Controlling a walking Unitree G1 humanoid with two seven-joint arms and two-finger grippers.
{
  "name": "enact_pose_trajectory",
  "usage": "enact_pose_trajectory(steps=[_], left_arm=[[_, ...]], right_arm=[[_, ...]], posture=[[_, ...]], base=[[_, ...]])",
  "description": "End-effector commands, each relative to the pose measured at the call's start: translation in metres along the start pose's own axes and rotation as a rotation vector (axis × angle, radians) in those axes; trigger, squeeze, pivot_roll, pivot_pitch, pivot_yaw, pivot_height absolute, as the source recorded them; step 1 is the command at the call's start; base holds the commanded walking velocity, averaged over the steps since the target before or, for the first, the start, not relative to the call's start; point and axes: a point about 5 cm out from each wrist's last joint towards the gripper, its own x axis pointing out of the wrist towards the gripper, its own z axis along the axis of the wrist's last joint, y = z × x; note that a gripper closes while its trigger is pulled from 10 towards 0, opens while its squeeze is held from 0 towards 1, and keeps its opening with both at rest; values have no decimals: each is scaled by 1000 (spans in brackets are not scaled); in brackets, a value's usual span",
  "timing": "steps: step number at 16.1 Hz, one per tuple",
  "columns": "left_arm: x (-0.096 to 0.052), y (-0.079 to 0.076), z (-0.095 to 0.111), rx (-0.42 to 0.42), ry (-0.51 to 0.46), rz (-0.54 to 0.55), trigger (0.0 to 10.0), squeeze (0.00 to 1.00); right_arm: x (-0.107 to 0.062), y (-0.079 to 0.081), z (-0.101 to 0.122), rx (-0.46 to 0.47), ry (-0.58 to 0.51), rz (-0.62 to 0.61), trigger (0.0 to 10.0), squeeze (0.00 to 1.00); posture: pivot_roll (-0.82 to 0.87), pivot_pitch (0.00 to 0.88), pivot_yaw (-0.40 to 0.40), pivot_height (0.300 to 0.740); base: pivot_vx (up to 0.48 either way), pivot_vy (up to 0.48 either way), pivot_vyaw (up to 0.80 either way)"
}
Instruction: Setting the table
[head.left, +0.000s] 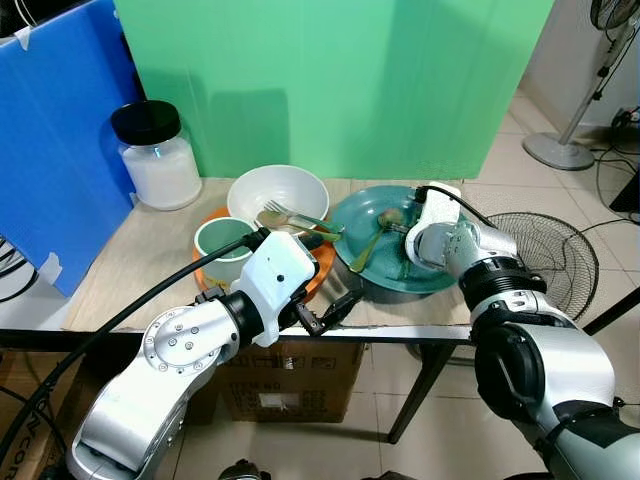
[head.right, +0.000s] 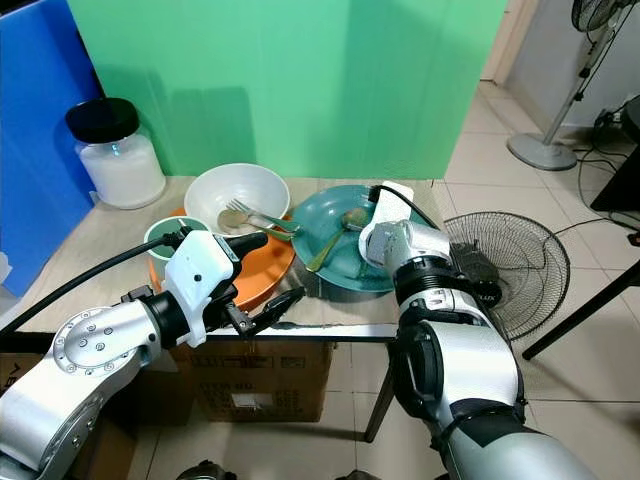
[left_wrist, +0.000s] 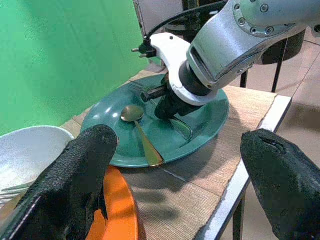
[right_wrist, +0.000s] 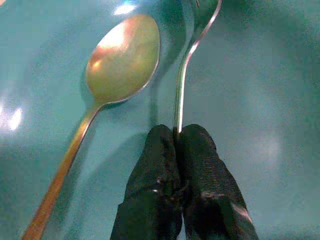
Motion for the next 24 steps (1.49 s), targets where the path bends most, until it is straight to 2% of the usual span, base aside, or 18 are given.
enact_pose_trajectory(steps=[1, 8, 10, 12, 13, 14, 15, 17, 18, 19, 22, 23, 24], left_arm=[[1, 1, 3, 17, -5, -4, 10000, 0], [1, 2, 4, 21, -10, 1, 10000, 0], [1, 2, 4, 22, -12, 6, 10000, 0], [1, 3, 5, 15, -23, 18, 10000, 0], [2, 4, 5, 12, -25, 29, 10000, 0], [3, 5, 5, 7, -29, 42, 10000, 0], [6, 6, 5, -4, -40, 79, 10000, 0], [8, 8, 6, -18, -57, 131, 10000, 0], [9, 8, 6, -22, -61, 145, 10000, 0], [9, 10, 6, -34, -69, 178, 10000, 0], [9, 13, 6, -41, -70, 221, 10000, 0], [7, 17, 5, -42, -70, 254, 10000, 0], [7, 18, 5, -44, -70, 266, 10000, 0]], right_arm=[[1, -5, -4, 2, 36, -22, 0, 0], [-13, -13, 17, 30, -19, 25, 0, 0], [-27, -14, 26, 45, -114, 108, 0, 0], [-53, -16, 33, 19, -301, 234, 0, 0], [-70, -18, 35, -28, -414, 299, 0, 0], [-80, -18, 33, -40, -457, 345, 0, 0], [-101, -17, 27, -52, -538, 441, 0, 0], [-118, -19, 16, -120, -631, 496, 0, 0], [-121, -21, 11, -125, -636, 503, 0, 0], [-125, -24, -5, -125, -644, 524, 0, 0], [-122, -28, -18, -112, -669, 507, 0, 0], [-117, -29, -26, -141, -671, 483, 2549, 0], [-114, -30, -30, -134, -657, 477, 2902, 0]], posture=[[115, 0, -29, 740], [117, 0, -28, 740], [120, 0, -28, 740], [119, 0, -21, 740], [119, 0, -21, 740], [116, 0, -16, 740], [112, 0, -13, 740], [106, 0, -12, 740], [106, 0, -13, 740], [105, 0, -15, 740], [116, 0, -21, 740], [120, 0, -21, 740], [120, 0, -21, 740]], base=[[0, 0, 0], [0, 0, 0], [0, 0, 0], [0, 0, 0], [0, 0, 0], [0, 0, 0], [0, 0, 0], [0, 0, 0], [0, 0, 0], [0, 0, 0], [0, 0, 0], [0, 0, 0], [0, 0, 0]])
